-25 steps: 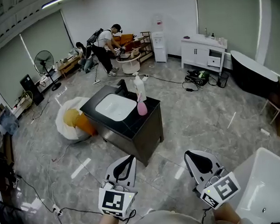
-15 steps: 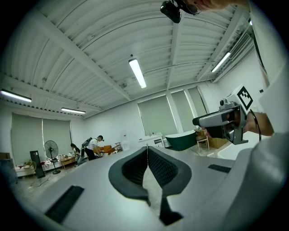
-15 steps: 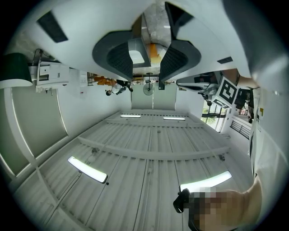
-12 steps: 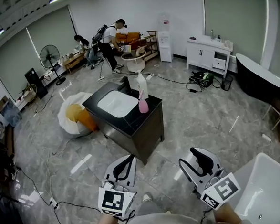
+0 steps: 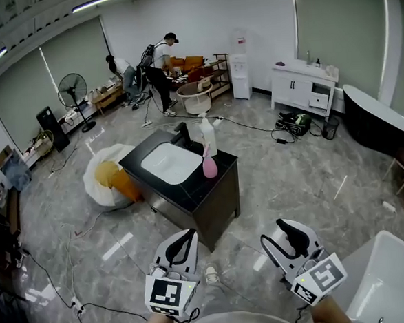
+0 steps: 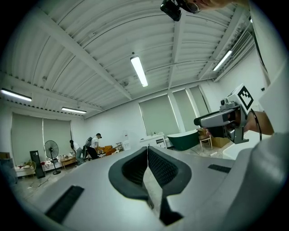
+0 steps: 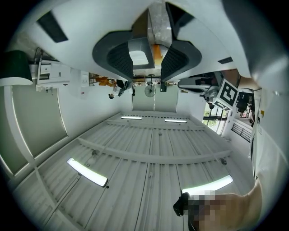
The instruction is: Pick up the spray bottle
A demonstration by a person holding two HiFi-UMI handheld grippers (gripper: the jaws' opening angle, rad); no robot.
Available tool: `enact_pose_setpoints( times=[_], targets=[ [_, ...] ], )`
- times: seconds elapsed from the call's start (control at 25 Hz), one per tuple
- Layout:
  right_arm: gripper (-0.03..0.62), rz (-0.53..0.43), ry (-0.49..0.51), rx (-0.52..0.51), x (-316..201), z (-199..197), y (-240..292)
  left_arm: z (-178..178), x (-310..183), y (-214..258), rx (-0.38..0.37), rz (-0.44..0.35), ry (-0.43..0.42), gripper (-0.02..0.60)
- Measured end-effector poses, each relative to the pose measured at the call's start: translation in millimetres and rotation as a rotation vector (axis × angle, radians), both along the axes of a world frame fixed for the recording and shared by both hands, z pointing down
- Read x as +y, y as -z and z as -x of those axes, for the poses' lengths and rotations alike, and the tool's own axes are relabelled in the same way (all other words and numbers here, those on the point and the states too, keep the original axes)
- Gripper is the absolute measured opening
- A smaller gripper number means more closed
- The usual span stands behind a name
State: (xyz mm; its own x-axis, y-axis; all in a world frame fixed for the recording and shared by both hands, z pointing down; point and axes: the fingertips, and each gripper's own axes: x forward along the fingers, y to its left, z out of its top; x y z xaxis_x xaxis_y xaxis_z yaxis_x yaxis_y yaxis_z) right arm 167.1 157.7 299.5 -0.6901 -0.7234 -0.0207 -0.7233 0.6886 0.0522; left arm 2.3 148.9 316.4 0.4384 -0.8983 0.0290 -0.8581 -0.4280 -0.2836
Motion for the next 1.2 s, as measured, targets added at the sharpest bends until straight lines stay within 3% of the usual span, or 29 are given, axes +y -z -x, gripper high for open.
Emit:
enact_pose_setpoints(
  times=[0.2, 0.6, 1.2],
  targets=[
    [0.218, 0.006, -0.028, -0.001, -46, 13, -7, 16, -48, -10, -0.005, 0.007, -0.017, 0.021],
    [0.219, 0.068, -0.076, 0.024, -179, 63, -20, 81, -182, -16, 0.055, 0.049, 0.006, 0.021],
    [0.227, 0.237, -0.177, 0.05, -402, 171, -95, 166, -396, -74, 0.031, 0.176, -0.069, 0.02]
  ],
)
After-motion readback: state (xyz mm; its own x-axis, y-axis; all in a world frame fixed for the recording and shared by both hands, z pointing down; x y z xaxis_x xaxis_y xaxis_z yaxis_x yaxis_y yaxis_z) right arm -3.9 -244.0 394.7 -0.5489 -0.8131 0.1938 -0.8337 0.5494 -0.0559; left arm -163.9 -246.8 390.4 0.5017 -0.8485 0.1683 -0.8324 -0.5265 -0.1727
